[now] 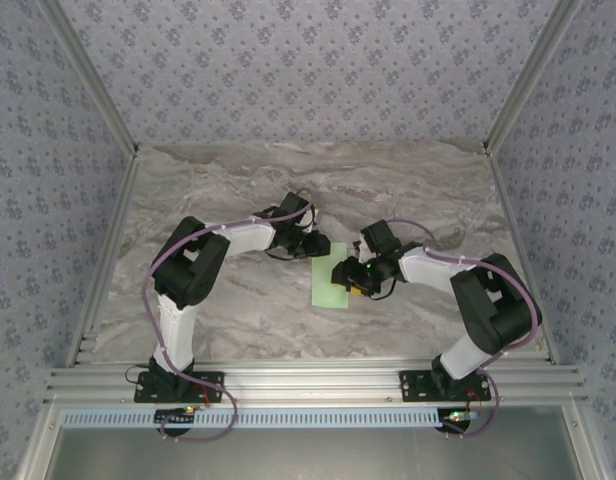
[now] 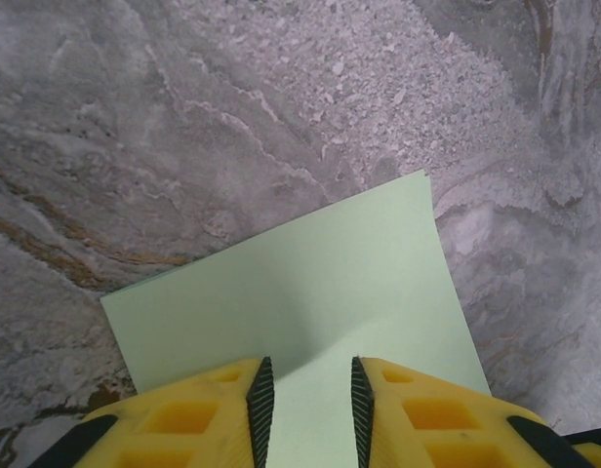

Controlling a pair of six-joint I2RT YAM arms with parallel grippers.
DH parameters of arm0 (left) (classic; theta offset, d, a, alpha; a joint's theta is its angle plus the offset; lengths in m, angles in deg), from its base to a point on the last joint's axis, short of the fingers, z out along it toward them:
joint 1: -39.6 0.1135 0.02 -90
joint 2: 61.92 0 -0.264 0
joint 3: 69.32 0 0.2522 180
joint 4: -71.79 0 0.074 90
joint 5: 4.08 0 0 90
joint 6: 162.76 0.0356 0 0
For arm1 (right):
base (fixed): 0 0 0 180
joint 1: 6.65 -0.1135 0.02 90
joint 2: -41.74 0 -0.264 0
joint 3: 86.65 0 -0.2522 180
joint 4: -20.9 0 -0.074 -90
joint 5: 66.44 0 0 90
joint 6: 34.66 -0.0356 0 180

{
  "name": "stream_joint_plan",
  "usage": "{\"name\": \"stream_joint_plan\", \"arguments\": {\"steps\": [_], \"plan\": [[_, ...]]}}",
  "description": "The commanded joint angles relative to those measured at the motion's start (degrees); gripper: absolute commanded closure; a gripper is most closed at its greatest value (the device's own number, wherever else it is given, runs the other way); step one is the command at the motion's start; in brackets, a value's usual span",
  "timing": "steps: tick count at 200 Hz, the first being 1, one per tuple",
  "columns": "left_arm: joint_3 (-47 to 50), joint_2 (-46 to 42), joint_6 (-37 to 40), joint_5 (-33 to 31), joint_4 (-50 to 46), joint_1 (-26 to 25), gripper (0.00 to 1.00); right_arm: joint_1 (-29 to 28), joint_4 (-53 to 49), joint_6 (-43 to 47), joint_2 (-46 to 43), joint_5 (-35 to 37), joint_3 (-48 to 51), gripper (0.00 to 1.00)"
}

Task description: Fold a paper plane with a square sheet of paper (fold left side to right side)

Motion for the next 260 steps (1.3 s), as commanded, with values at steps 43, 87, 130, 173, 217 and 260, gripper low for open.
{"name": "stream_joint_plan", "arguments": {"steps": [43,87,130,173,217,260], "plan": [[2.66,-12.01,4.09,-0.6,0.22,0.83,0.53,1.84,1.97,1.74,0.39,-4.24,-2.11,0.47],[14.17,-25.88,5.87,-3.94,5.29,0.63,0.47,3.93,2.66,2.16,1.74,-7.35,-3.94,0.5],[25.29,-37.47,8.24,-9.85,6.78,-6.11,0.41,4.94,2.47,1.42,3.95,-10.06,-6.9,0.54],[29.49,-41.11,8.58,-16.81,5.37,-15.88,0.38,4.99,1.37,1.44,4.49,-11.19,-9.57,0.56],[29.11,-39.36,12.06,-24.33,6.06,-23.17,0.35,5.01,1.07,-0.69,4.69,-10.69,-9.58,0.57],[22.49,-30.26,14.51,-30.16,1.95,-27.39,0.3,5.0,1.92,-4.32,3.96,-10.15,-9.96,0.57]]}}
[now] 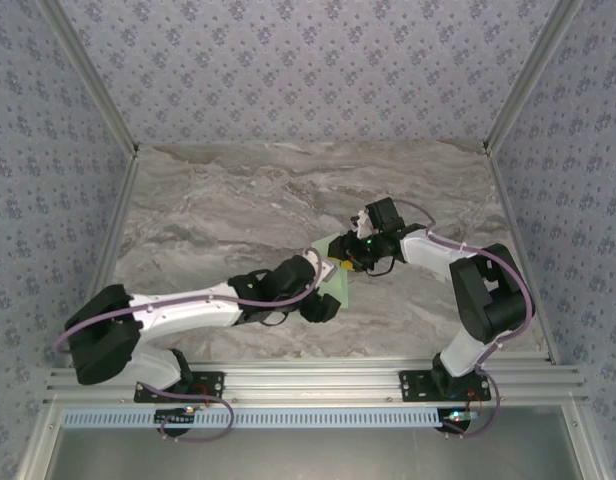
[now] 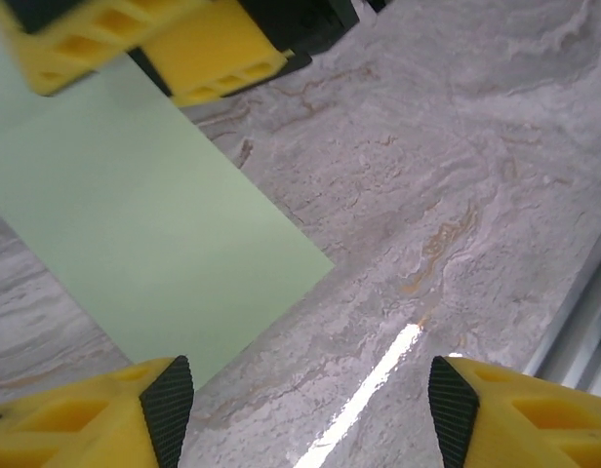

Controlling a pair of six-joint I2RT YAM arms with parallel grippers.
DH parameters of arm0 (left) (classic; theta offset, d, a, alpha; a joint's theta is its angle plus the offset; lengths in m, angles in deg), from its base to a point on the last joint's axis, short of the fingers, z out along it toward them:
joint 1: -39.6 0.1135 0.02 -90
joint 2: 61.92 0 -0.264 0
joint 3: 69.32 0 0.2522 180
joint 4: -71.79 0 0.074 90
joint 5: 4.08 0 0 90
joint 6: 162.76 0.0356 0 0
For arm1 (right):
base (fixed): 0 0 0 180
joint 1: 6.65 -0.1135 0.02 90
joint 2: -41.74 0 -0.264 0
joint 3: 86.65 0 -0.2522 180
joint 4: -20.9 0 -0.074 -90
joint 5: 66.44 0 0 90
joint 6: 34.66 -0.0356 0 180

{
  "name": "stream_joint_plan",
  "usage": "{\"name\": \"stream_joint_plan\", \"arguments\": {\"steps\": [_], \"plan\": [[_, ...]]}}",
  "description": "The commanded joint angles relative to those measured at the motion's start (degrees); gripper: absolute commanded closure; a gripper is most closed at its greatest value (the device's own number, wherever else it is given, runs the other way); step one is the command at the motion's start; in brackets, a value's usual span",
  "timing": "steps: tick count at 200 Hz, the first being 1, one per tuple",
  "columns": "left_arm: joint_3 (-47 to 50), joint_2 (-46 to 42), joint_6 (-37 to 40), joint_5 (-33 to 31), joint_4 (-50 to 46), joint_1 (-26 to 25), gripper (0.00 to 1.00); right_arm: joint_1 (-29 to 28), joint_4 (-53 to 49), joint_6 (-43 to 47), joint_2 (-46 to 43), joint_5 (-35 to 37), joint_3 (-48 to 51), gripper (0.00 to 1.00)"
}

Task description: Fold a paper plane with a square sheet of paper (fold left side to right side)

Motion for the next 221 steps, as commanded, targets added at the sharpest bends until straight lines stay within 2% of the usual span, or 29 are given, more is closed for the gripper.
{"name": "stream_joint_plan", "arguments": {"steps": [1,53,90,127,149,194,221], "plan": [[-5.34,5.29,2.95,-6.05,-3.03,-1.92,0.3,0.3,-0.52,-2.8,0.09,-0.66,-1.11,0.57],[-14.86,15.61,3.54,-15.36,-10.04,-5.83,0.24,0.3,-0.87,-3.9,0.44,-0.57,-1.14,0.57],[-20.94,21.26,2.73,-23.74,-17.37,-7.97,0.23,0.25,-0.96,-4.05,0.61,-0.55,-1.25,0.57],[-24.88,25.03,2.17,-28.07,-21.98,-8.92,0.25,0.3,-0.95,-4.16,0.98,-0.57,-1.42,0.57],[-25.48,25.47,2.33,-29.27,-22.71,-9.33,0.31,0.3,-1.03,-4.06,1.17,-0.48,-1.36,0.57],[-23.74,23.22,3.3,-29.1,-20.78,-10.04,0.65,0.31,-2.52,-2.98,1.7,0.5,-1.7,0.57],[-22.07,21.2,3.21,-28.57,-19.49,-10.01,0.75,0.35,-3.1,-2.42,2.01,0.9,-1.87,0.57]]}}
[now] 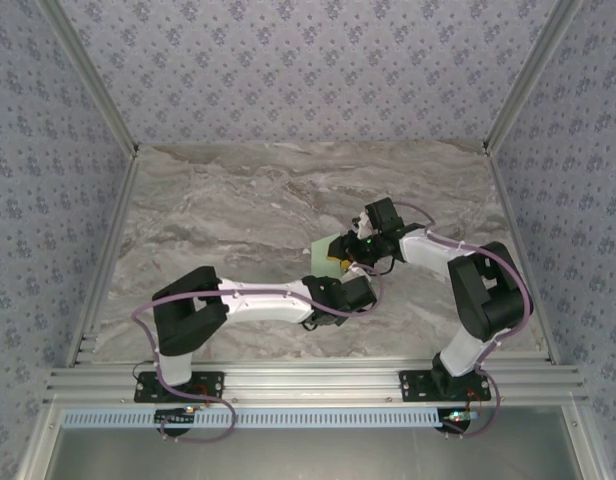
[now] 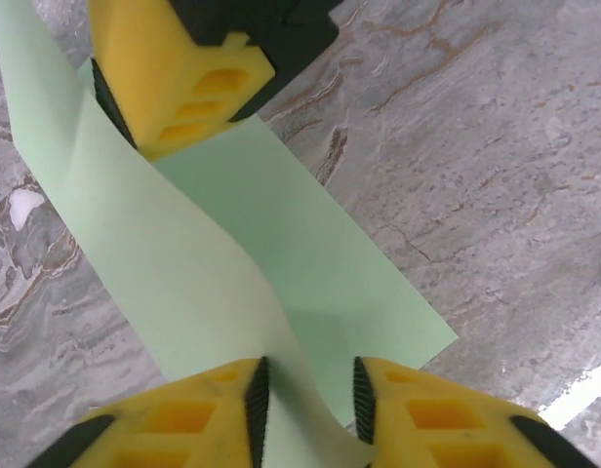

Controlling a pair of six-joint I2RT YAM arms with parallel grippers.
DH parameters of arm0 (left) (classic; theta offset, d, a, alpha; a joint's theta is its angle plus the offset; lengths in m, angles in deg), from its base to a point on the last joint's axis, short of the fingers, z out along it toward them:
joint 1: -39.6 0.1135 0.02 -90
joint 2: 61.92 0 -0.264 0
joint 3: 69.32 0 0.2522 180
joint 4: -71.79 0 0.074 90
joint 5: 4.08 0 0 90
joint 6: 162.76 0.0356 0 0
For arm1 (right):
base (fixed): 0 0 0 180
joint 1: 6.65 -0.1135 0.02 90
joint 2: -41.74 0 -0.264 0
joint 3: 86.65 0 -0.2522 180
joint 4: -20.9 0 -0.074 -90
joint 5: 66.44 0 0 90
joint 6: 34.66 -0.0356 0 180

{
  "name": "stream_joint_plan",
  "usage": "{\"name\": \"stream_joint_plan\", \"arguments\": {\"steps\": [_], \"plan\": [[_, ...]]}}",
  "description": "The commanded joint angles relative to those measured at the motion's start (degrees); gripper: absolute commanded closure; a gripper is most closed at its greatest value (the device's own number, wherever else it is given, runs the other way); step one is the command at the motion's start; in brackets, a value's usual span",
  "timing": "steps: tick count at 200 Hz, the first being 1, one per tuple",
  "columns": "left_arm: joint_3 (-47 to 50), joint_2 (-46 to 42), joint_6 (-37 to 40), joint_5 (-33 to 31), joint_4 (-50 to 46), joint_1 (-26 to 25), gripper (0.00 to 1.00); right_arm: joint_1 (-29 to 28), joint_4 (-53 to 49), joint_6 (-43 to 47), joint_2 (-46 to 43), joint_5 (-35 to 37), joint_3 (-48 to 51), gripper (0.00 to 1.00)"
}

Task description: Fold a paper plane with a square sheet of paper (fold left side to right side)

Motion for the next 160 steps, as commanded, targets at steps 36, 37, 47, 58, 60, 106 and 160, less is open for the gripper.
{"name": "stream_joint_plan", "arguments": {"steps": [36,37,47,58,60,106,160], "plan": [[2.92,-5.14,-0.48,-0.56,1.42,-0.45,0.86,0.3,-3.03,1.28,1.36,0.94,-1.96,0.57],[2.95,-5.16,-0.51,-0.56,1.43,-0.44,0.86,0.28,-3.03,1.27,1.33,0.94,-1.96,0.57],[3.11,-5.46,-0.68,-0.23,1.62,-0.45,0.9,0.19,-3.12,1.37,1.33,0.87,-2.02,0.57],[3.37,-5.7,-0.88,0.04,2.0,-0.42,0.93,0.24,-3.0,1.66,1.32,0.73,-2.13,0.57],[3.47,-5.75,-0.92,0.21,2.09,-0.41,0.94,0.21,-3.02,1.78,1.36,0.7,-2.13,0.57],[6.66,-9.24,-2.97,6.48,5.87,2.11,1.0,0.69,-2.89,3.6,-0.79,1.39,-2.66,0.56],[14.87,-15.38,-6.72,24.56,17.54,9.98,1.0,3.15,-2.83,5.78,-8.09,3.01,-1.62,0.37]]}}
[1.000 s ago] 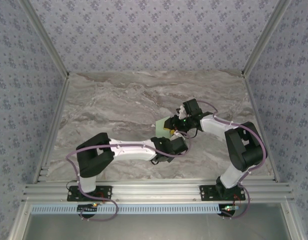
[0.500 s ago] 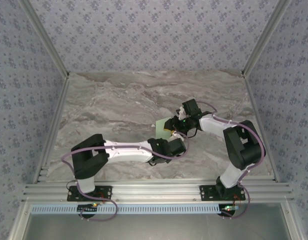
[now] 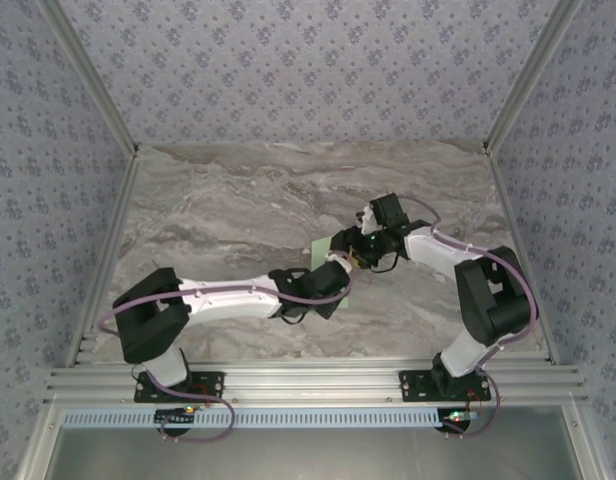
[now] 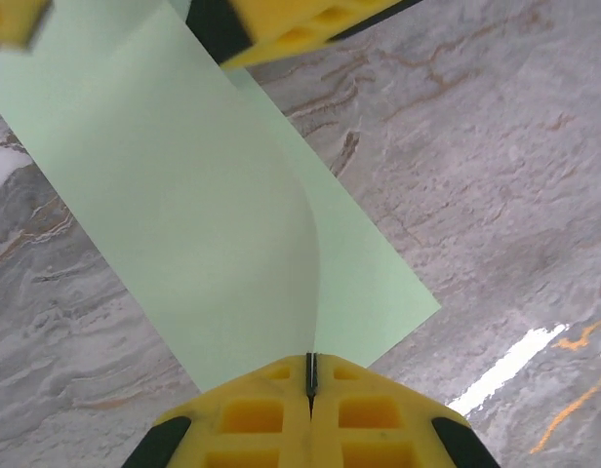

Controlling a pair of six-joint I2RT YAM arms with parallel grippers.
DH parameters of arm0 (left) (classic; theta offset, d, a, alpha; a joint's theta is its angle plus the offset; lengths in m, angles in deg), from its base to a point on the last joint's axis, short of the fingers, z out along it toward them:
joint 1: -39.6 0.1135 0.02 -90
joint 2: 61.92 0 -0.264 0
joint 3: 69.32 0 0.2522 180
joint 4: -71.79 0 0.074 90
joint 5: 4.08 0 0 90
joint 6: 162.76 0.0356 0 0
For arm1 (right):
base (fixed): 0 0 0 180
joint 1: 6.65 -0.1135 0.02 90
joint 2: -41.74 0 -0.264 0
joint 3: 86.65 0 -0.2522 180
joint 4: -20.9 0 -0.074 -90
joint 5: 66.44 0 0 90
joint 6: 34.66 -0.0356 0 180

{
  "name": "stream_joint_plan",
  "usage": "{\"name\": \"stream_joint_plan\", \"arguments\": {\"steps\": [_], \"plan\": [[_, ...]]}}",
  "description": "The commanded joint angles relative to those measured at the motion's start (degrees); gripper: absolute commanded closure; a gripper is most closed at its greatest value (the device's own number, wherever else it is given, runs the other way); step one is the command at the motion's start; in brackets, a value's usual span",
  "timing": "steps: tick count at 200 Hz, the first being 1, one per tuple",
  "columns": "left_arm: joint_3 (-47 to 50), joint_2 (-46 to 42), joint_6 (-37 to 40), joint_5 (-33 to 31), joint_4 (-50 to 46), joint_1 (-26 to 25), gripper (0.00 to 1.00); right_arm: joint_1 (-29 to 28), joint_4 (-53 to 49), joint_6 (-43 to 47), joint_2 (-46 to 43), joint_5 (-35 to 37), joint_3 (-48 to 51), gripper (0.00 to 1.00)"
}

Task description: Fold a paper plane with a square sheet of paper (fold left side to right side)

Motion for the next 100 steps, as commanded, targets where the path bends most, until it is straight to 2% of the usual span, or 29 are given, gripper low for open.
{"name": "stream_joint_plan", "arguments": {"steps": [1,17,44,75,100], "plan": [[3.17,-3.53,-3.2,11.22,7.72,3.35,1.0,1.43,-0.77,1.93,-5.06,1.3,-0.36,0.37],[6.19,-4.98,-4.89,16.46,11.88,6.22,1.0,2.43,-0.6,2.37,-8.01,1.78,1.86,0.33],[10.04,-6.8,-6.95,24.9,16.69,11.31,1.0,3.26,-1.01,4.04,-12.4,2.67,6.4,0.34],[12.25,-7.36,-7.28,34.22,19.12,16.87,1.0,1.45,-1.04,4.67,-14.24,3.66,11.8,0.54],[12.13,-6.65,-5.94,37.58,17.7,20.24,1.0,-1.67,-0.86,4.45,-12.94,5.84,14.45,0.71]]}}
